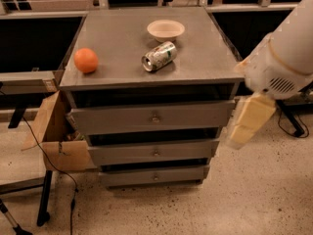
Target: Open top drawer
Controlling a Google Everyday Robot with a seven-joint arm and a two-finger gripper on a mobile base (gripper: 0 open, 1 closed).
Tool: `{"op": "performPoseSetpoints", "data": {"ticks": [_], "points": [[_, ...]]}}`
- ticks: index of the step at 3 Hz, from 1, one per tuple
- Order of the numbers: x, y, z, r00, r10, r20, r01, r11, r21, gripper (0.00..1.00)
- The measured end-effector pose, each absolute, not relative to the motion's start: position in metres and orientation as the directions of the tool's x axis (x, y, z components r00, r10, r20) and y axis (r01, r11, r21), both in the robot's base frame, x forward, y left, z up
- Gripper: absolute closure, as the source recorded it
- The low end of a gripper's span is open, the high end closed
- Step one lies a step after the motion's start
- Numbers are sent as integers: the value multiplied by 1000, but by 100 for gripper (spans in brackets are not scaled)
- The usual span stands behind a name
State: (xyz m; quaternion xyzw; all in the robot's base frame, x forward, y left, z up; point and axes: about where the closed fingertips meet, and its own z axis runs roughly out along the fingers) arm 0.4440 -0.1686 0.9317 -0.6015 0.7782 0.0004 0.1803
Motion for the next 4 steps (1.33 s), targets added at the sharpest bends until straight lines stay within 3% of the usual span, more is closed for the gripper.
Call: {"op": "performPoseSetpoints", "data": {"ticks": [2,3,4], "points": [[461,-111,858,-273,-853,-444,-915,373,-156,0],[491,-72,814,-309,-752,-582,-886,449,-110,0],[500,-73,826,-292,-748,-596,-873,463,-153,0]]}}
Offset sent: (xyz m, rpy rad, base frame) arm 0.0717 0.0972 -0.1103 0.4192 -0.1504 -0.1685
